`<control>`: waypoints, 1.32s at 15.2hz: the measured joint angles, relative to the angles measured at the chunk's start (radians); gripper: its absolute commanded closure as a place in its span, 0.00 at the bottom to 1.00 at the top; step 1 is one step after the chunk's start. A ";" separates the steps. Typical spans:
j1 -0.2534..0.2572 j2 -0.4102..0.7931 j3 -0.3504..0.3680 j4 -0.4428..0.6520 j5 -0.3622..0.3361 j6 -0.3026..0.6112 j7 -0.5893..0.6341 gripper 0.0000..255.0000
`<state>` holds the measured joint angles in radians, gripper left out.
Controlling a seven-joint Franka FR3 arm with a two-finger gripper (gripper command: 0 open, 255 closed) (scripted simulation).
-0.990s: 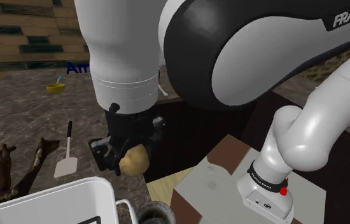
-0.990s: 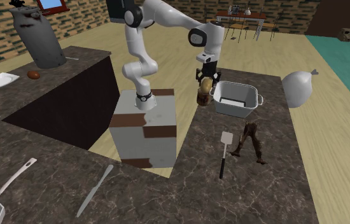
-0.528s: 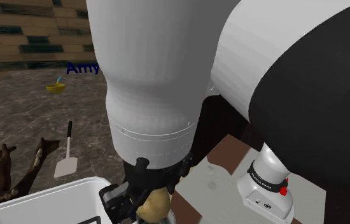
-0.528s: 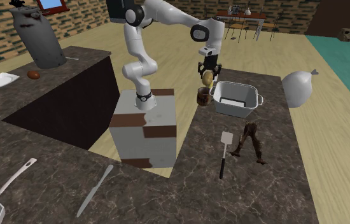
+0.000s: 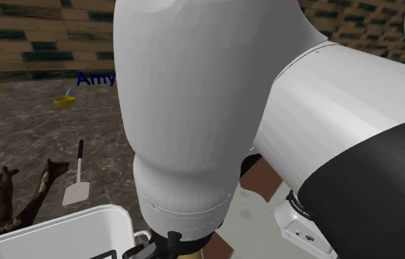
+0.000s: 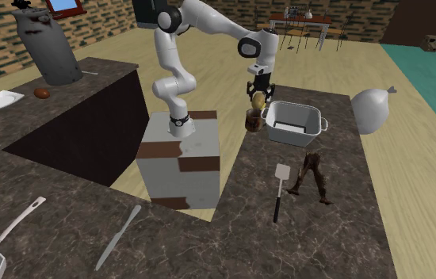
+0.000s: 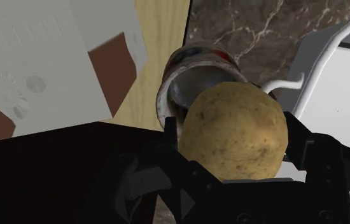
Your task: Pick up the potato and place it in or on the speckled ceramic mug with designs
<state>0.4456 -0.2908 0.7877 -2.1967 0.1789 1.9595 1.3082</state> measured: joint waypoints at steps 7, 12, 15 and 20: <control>-0.005 0.035 0.026 -0.064 -0.014 0.091 0.017 1.00; -0.005 0.037 0.029 -0.066 -0.017 0.098 0.019 1.00; -0.008 0.043 0.030 -0.065 -0.019 0.101 0.021 0.00; -0.007 0.038 0.027 -0.054 -0.017 0.087 0.020 0.00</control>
<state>0.4386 -0.2523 0.8149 -2.2508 0.1621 2.0469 1.3280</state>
